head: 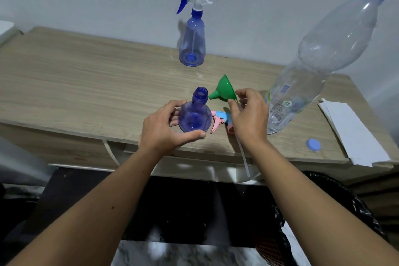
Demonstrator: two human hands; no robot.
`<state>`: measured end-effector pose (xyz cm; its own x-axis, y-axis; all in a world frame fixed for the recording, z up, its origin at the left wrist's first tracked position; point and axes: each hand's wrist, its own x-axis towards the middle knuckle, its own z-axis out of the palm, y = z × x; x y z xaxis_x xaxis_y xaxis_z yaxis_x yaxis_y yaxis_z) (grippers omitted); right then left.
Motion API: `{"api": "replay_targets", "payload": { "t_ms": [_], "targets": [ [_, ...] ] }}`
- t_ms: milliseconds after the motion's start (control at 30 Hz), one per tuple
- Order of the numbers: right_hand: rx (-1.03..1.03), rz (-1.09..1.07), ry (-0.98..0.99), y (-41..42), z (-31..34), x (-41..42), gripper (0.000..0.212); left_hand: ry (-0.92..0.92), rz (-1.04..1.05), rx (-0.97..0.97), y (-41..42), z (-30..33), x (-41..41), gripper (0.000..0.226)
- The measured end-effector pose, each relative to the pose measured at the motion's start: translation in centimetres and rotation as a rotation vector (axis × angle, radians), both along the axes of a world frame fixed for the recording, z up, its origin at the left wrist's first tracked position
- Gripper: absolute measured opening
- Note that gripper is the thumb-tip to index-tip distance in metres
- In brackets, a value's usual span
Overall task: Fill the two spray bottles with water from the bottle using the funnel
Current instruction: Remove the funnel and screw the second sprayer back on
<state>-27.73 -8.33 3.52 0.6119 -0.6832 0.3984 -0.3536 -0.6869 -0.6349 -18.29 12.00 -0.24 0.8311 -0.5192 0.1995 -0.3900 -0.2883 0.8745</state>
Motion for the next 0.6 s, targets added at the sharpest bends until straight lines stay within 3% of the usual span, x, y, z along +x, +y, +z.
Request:
{"api": "replay_targets", "payload": {
  "t_ms": [300,600],
  "targets": [
    [-0.038,0.015,0.029,1.8,-0.2,-4.7,0.019,0.032,0.02,0.007,0.0,0.3,-0.2,0.101],
    [0.145,-0.068,0.207,2.8,-1.2,-5.1,0.042,0.004,0.029,0.028,-0.1,0.2,-0.2,0.097]
  ]
}}
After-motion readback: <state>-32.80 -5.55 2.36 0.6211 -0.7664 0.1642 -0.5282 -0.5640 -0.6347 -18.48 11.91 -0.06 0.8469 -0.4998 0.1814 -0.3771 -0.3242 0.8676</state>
